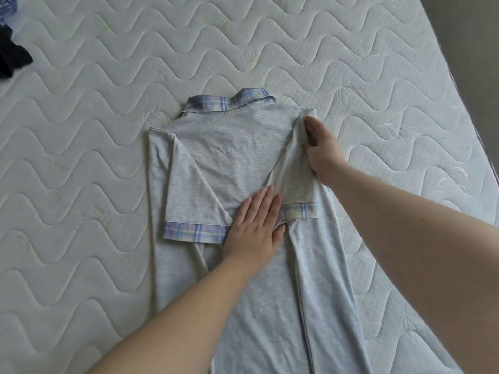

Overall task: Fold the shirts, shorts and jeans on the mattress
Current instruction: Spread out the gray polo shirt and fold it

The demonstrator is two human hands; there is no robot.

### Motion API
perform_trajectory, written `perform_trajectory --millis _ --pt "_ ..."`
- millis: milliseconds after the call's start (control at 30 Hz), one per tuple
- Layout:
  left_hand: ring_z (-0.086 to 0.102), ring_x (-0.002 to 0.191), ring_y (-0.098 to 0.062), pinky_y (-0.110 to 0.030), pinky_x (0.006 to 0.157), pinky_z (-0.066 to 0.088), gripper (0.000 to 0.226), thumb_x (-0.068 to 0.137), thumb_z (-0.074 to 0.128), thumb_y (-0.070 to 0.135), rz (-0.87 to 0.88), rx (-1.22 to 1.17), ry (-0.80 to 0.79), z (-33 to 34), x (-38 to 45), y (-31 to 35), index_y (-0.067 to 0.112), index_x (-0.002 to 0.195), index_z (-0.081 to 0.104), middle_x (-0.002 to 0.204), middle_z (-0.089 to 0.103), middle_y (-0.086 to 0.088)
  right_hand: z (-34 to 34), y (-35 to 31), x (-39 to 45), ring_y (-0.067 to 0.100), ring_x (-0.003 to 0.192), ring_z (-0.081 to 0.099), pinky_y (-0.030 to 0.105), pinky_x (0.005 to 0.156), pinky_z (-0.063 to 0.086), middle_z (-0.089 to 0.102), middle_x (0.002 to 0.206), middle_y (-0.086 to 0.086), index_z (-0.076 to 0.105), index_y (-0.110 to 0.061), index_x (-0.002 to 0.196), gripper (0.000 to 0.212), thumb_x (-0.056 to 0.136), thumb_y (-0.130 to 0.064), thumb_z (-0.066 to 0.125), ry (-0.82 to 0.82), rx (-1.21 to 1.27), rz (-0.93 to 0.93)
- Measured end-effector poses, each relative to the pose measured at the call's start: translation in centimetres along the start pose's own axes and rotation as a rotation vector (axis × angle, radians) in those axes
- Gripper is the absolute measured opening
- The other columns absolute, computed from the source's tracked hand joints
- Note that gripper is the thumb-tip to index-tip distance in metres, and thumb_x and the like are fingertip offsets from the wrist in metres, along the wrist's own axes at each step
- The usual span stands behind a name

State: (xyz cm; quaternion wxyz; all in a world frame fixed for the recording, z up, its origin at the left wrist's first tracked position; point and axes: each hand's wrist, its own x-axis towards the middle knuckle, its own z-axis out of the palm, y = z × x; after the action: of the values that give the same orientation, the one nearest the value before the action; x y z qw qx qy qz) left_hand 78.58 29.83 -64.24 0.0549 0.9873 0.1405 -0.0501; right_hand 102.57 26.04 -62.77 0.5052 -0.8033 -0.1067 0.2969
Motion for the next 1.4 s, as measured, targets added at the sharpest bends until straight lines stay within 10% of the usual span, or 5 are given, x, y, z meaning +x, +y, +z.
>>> perform_trajectory --millis 200,433,1400 --pt "0.009 0.152 -0.016 -0.042 0.122 0.013 0.066 0.098 0.032 0.043 -0.02 -0.046 0.012 0.5 0.3 0.1 0.012 0.156 0.022 0.165 0.013 -0.003 2.3 -1.4 -2.6 0.017 0.145 0.026 0.029 0.12 0.018 0.035 0.156 0.002 0.035 -0.017 0.15 0.056 0.096 -0.003 0.036 0.288 -0.422 -0.26" --pt "0.007 0.152 -0.021 -0.047 0.121 0.016 0.068 0.097 0.032 0.044 -0.006 -0.027 -0.012 1.1 0.5 -0.1 0.014 0.157 0.018 0.165 0.01 -0.006 1.0 2.4 -2.4 0.013 0.152 0.003 0.029 0.122 -0.002 0.011 0.164 -0.003 0.013 -0.02 0.157 0.066 0.102 -0.05 0.031 -0.055 -1.012 -0.488" --pt "0.009 0.152 -0.021 -0.049 0.12 0.018 0.07 0.094 0.034 0.042 0.013 -0.027 0.044 1.8 0.3 -0.3 0.016 0.157 0.017 0.165 0.01 -0.004 -2.7 0.8 2.6 0.016 0.152 0.001 0.036 0.123 -0.002 0.008 0.165 -0.001 0.015 -0.017 0.157 0.063 0.102 -0.047 0.028 0.086 -0.836 -0.156"
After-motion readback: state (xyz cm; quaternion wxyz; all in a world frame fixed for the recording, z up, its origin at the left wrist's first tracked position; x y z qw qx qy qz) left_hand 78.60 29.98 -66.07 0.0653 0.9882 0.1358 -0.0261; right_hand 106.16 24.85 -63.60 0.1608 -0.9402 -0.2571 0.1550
